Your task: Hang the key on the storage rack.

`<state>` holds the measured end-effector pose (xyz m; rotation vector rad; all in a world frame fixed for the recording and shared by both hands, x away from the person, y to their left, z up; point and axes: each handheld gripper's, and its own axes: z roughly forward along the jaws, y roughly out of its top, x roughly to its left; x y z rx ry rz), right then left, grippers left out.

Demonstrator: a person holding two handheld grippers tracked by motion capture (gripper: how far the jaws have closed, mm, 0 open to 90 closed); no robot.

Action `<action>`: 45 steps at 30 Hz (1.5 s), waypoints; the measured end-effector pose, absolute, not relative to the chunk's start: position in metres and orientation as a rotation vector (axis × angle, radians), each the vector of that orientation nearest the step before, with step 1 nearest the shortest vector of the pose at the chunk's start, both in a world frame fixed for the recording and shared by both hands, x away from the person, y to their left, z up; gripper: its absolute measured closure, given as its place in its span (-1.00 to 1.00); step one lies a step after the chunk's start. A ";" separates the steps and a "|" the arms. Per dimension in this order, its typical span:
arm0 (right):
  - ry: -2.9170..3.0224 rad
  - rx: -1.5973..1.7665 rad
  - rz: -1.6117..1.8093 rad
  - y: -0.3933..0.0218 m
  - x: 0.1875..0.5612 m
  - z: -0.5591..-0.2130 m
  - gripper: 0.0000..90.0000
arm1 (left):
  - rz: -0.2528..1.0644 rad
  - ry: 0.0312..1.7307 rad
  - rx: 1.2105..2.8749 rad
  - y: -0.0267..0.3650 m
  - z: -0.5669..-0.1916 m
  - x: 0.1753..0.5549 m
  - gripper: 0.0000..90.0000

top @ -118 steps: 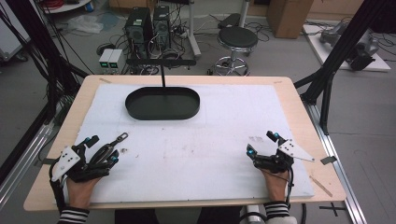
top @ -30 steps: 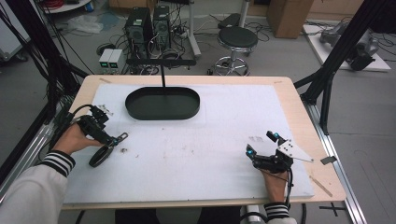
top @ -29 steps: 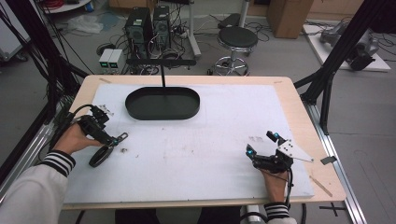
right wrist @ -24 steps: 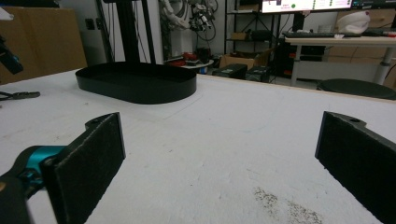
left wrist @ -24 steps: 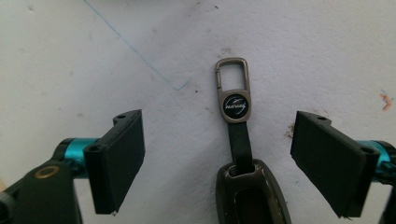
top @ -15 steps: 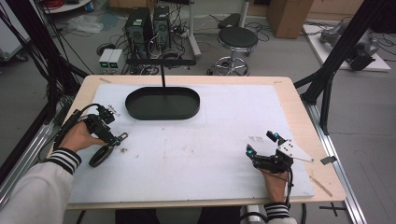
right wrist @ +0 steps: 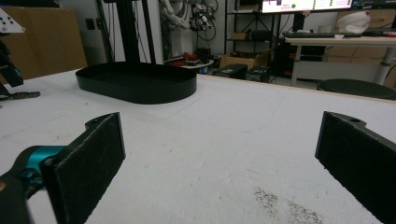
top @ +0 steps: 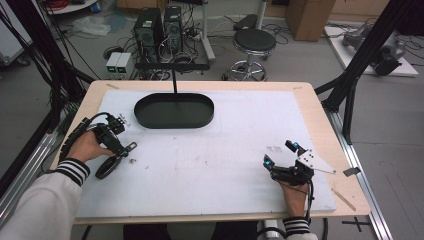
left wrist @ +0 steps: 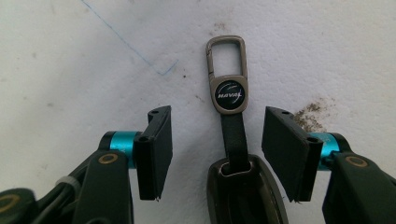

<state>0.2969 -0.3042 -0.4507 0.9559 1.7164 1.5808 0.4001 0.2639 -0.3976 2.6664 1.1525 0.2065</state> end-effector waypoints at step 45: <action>1.716 0.965 1.584 -0.304 0.297 -0.451 -0.99 | 0.151 1.238 2.701 0.255 -0.401 0.401 0.83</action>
